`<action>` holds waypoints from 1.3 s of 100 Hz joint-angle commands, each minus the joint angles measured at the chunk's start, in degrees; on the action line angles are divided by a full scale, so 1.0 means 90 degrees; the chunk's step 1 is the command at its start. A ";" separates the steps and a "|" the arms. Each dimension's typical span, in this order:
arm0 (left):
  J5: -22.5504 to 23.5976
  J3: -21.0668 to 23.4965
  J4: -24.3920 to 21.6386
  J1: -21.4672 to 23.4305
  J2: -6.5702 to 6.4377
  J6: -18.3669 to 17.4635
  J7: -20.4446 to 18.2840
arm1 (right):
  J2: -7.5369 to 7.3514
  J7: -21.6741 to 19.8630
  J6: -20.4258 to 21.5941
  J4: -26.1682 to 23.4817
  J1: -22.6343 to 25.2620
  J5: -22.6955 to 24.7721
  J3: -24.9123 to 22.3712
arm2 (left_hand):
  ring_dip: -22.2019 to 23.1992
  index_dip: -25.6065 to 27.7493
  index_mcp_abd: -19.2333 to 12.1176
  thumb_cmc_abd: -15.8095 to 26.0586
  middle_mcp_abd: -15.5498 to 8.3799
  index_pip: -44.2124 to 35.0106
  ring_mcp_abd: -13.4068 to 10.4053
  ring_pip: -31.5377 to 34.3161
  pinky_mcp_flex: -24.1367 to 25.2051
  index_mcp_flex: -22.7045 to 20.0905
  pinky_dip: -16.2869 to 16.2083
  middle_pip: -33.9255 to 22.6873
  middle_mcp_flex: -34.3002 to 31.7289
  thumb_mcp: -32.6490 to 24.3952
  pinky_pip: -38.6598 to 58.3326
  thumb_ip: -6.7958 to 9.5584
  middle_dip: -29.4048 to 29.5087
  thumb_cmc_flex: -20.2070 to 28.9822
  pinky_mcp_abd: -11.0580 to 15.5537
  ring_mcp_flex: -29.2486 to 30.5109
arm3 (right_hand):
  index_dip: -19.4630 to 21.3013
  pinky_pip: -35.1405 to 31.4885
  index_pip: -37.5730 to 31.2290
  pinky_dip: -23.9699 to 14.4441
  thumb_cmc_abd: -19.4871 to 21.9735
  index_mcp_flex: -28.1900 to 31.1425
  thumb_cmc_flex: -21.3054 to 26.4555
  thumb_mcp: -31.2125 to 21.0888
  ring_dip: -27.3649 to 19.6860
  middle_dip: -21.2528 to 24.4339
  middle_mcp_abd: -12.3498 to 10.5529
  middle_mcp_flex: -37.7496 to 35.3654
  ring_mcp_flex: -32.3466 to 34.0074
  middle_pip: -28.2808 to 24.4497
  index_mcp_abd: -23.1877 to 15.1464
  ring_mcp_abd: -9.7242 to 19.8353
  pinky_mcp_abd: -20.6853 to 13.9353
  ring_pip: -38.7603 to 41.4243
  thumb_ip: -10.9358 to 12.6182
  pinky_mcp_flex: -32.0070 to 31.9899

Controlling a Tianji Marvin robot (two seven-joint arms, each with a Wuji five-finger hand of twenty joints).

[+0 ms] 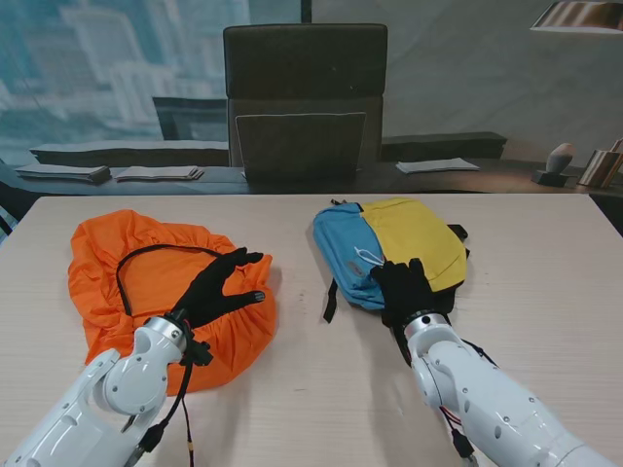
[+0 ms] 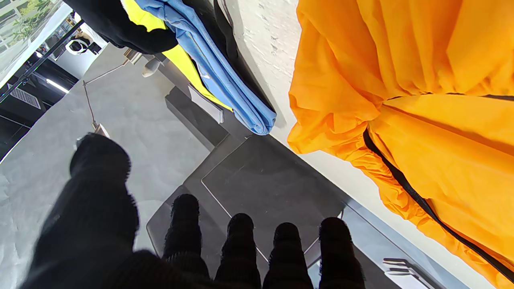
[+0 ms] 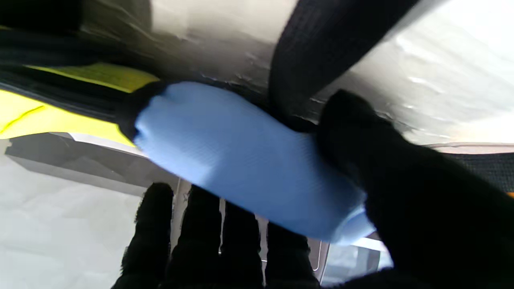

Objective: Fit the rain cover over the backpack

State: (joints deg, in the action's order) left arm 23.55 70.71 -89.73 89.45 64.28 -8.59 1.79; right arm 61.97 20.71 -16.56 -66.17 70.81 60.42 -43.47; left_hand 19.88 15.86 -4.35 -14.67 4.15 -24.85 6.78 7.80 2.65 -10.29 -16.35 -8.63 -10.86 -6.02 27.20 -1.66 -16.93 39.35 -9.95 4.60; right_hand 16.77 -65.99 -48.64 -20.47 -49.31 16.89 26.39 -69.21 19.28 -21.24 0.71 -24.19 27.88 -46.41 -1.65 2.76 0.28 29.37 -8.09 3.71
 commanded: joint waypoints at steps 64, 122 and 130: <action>0.0717 -0.0386 0.0362 -0.0595 -0.0006 -0.0152 0.0073 | 0.0368 0.2116 0.1245 -0.0695 0.0565 -0.0196 -0.1413 | -0.0100 -0.0575 0.0402 -0.1667 -0.0198 0.1003 -0.0250 -0.0115 0.0015 0.0187 0.0040 0.0366 0.0293 -0.1034 0.0252 0.0000 0.0037 -0.0276 0.0268 -0.0121 | 0.0201 -0.1650 -0.1782 -0.0782 -0.0730 0.4844 0.1127 -0.1607 0.0570 -0.0144 0.0836 -0.5440 0.4340 -0.0548 -0.1336 -0.1066 0.1315 0.3311 -0.1231 0.2766; 0.0556 -0.2414 0.1998 -0.2682 0.0300 -0.0274 0.0393 | 0.0336 0.1321 0.2581 -0.3042 0.1995 -0.0392 -0.2415 | -0.0448 -0.1262 0.0869 -0.2882 -0.0063 0.2855 -0.0282 -0.0701 0.0052 0.0247 0.0141 0.0924 0.0536 -0.2764 -0.1418 -0.0487 0.0572 -0.0863 0.0230 -0.0307 | 0.0406 -0.1670 -0.1665 -0.0870 -0.0711 0.4889 0.1178 -0.1603 0.0692 -0.0293 0.0946 -0.5430 0.4263 -0.0509 -0.1191 -0.1147 0.1277 0.3415 -0.1228 0.2508; 0.0383 -0.2582 0.2132 -0.2803 0.0326 -0.0325 0.0262 | 0.0360 0.1291 0.2524 -0.3149 0.2000 -0.0465 -0.2378 | -0.0197 -0.1027 0.0631 -0.2844 -0.0151 0.2707 -0.0270 -0.0618 0.0059 0.0183 0.0058 0.0785 0.0501 -0.2812 -0.1524 -0.0462 0.0058 -0.0767 0.0134 -0.0302 | 0.0428 -0.1686 -0.1651 -0.0883 -0.0663 0.4847 0.1162 -0.1588 0.0709 -0.0309 0.0960 -0.5431 0.4278 -0.0509 -0.1151 -0.1142 0.1264 0.3425 -0.1223 0.2523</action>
State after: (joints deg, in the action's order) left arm 27.99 48.24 -70.62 64.59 66.46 -10.95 6.38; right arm 64.73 32.77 7.40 -92.69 88.92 56.38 -65.52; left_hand 16.28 4.90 3.41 -37.86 3.64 0.17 5.38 2.03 2.40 -10.30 -14.89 -0.61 -8.49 -29.87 16.22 -3.76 -12.92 33.60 -8.59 3.63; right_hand 18.67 -79.43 -59.52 -26.94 -56.72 57.12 33.08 -78.86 24.90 -23.09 6.63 -70.61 63.81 -50.54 -8.12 -7.84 11.74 58.73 -18.07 27.06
